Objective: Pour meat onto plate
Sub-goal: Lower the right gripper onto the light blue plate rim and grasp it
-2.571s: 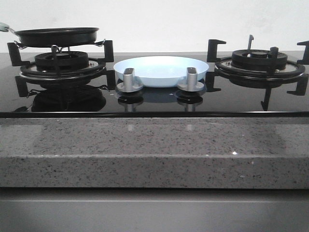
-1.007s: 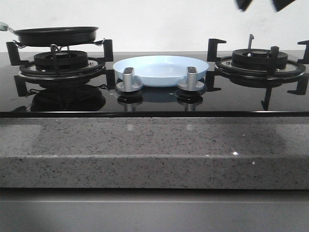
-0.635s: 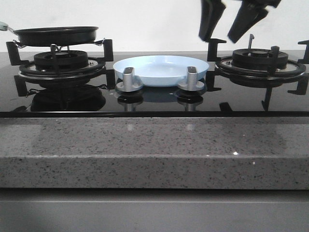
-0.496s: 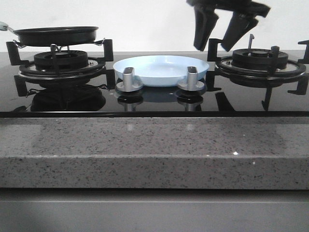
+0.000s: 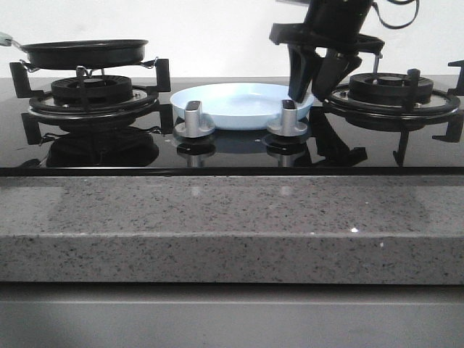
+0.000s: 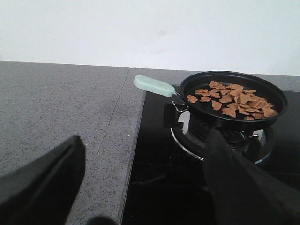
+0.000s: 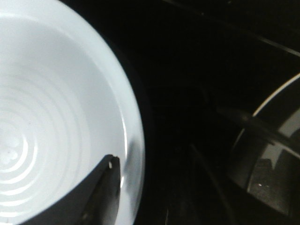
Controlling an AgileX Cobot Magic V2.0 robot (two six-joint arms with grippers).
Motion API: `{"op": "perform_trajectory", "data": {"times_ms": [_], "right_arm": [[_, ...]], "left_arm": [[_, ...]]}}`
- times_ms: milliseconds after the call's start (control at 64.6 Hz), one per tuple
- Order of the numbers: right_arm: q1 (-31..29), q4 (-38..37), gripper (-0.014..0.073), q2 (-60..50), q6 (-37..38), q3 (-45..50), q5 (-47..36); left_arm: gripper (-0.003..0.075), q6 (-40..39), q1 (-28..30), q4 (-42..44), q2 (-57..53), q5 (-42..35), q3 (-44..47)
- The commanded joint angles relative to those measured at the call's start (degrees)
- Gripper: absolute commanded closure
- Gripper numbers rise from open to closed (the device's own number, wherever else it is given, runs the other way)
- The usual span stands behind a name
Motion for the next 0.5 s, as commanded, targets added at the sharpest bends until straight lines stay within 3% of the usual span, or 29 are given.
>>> {"op": "perform_trajectory", "data": {"times_ms": [0, 201, 356, 480], "right_arm": [[0.0, 1.7, 0.0234, -3.3, -1.5, -1.8, 1.5], [0.0, 3.5, 0.024, -3.2, -2.6, -1.8, 1.6], [0.0, 4.4, 0.0319, -3.2, -3.1, -1.8, 2.1], [0.0, 4.4, 0.033, -3.2, -3.1, -1.8, 2.1]], "left_arm": [[0.0209, -0.6, 0.2, 0.0, 0.1, -4.9, -2.0], [0.0209, -0.6, 0.2, 0.0, 0.1, -4.9, -2.0], [0.0209, -0.6, 0.2, 0.0, 0.1, -4.9, -2.0], [0.0209, -0.6, 0.2, 0.0, 0.1, -4.9, -2.0]]}}
